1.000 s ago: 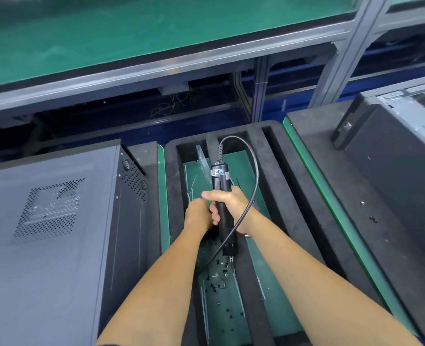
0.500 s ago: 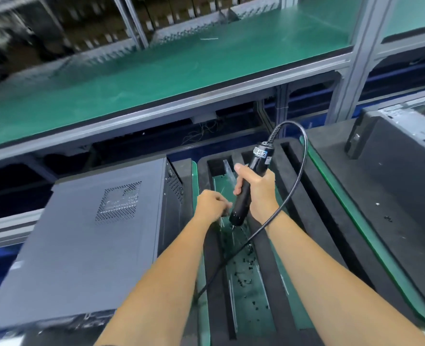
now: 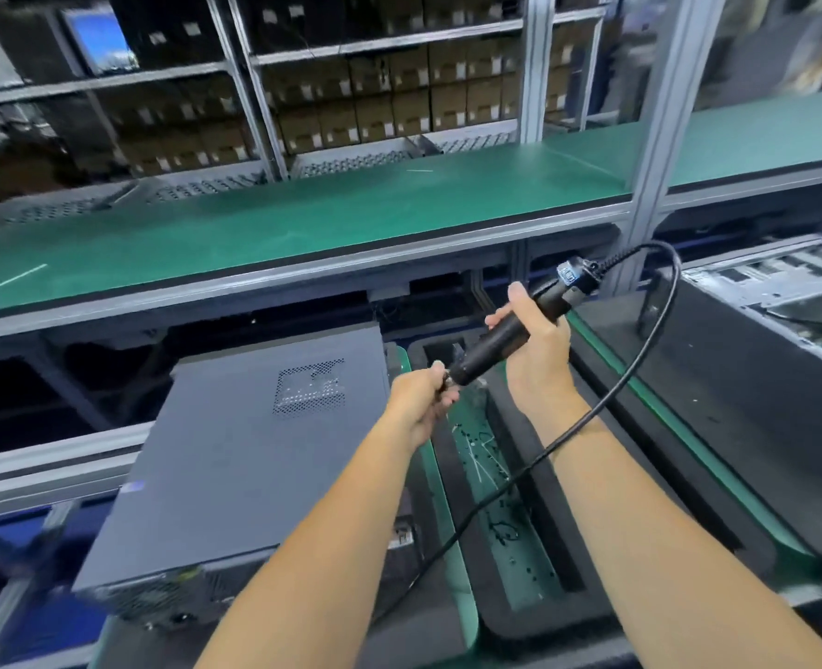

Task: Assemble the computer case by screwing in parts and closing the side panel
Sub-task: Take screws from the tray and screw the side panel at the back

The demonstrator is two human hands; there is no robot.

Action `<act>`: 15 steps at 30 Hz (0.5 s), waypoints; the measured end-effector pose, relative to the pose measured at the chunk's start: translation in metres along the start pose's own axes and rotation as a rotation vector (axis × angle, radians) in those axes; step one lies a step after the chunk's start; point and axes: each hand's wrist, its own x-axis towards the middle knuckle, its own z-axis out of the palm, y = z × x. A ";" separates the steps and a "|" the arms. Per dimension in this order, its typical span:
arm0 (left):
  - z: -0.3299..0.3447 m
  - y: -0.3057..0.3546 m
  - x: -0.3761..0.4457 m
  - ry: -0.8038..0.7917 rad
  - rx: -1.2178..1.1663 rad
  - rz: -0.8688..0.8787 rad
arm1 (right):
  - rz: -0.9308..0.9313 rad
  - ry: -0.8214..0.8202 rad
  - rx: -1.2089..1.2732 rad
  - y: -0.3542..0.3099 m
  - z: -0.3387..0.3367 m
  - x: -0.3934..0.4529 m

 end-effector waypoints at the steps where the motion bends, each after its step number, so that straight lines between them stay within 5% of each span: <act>1: -0.012 0.004 -0.005 0.014 -0.067 0.010 | 0.051 -0.043 -0.012 -0.001 0.003 -0.011; 5: -0.058 0.019 -0.023 0.050 -0.311 0.032 | 0.280 -0.327 -0.259 -0.016 0.000 -0.045; 9: -0.092 0.027 -0.039 0.077 -0.328 0.020 | 0.369 -0.607 -0.150 -0.023 -0.009 -0.073; 13: -0.110 0.020 -0.058 0.091 -0.184 0.027 | 0.587 -0.574 -0.043 -0.013 -0.013 -0.102; 15: -0.118 0.012 -0.067 0.110 -0.086 0.025 | 0.680 -0.599 -0.188 -0.007 -0.008 -0.115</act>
